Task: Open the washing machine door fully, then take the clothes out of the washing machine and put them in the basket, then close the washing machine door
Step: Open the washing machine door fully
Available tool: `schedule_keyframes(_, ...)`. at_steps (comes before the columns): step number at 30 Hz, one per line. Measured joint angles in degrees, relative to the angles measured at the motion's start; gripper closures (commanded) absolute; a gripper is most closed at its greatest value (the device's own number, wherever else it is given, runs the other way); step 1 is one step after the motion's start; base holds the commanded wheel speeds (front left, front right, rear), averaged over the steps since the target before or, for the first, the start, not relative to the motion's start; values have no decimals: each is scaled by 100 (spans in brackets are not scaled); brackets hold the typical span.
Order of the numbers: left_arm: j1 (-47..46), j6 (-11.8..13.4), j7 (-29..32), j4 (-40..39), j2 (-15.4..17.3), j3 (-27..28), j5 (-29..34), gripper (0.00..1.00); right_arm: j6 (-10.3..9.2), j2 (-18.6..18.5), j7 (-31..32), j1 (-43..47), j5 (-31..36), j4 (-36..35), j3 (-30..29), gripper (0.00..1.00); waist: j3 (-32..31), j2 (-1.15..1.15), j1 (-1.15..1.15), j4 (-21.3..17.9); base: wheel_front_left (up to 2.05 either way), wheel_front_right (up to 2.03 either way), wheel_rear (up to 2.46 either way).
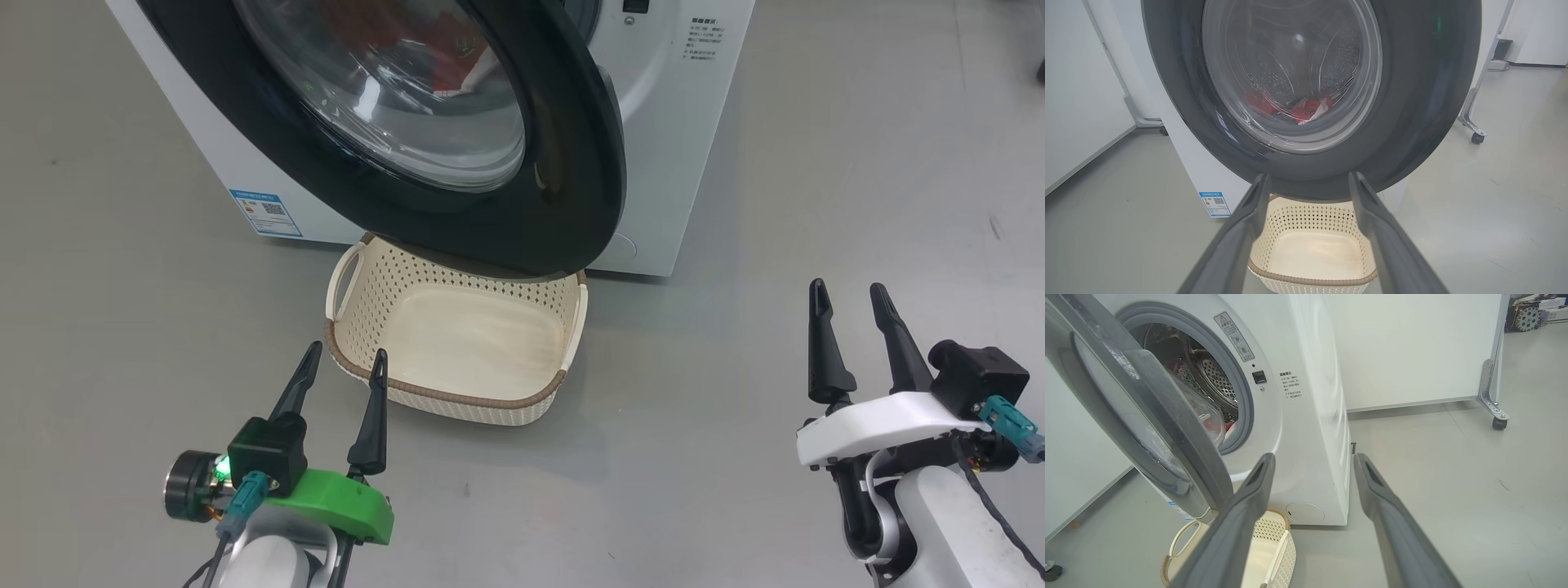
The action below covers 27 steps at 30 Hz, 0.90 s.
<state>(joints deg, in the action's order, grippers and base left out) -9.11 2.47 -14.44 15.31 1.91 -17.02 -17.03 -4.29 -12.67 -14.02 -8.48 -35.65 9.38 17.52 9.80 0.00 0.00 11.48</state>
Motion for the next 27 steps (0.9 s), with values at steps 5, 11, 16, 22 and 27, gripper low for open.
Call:
schedule_keyframes(5, 3, -1, 0, -12, 0, 18, 35, 0, -51, 15, -1, 87, 16, -80, -38, 0, 5, 0, 0, 1, 0, 0, 0)
schedule_keyframes(11, 3, -1, 0, -80, 0, 97, 58, 0, -91, 44, -41, 130, 51, -178, -75, 0, -5, 0, 0, -10, 0, 0, 0)
schedule_keyframes(16, 7, -1, 0, -79, 1, 99, 74, 0, -99, 60, -41, 232, 88, -205, -83, 0, -19, 0, 0, -23, 0, 0, 0)
schedule_keyframes(22, 26, -1, 0, -79, 1, 97, 74, 0, -111, 93, -42, 299, 102, -267, -107, 0, -22, 0, 0, -32, 0, 0, 0)
schedule_keyframes(27, 71, -7, 0, -79, 1, 97, 74, 0, -143, 105, -42, 316, 131, -336, -136, 0, -9, 0, 0, -35, 0, 0, 0)
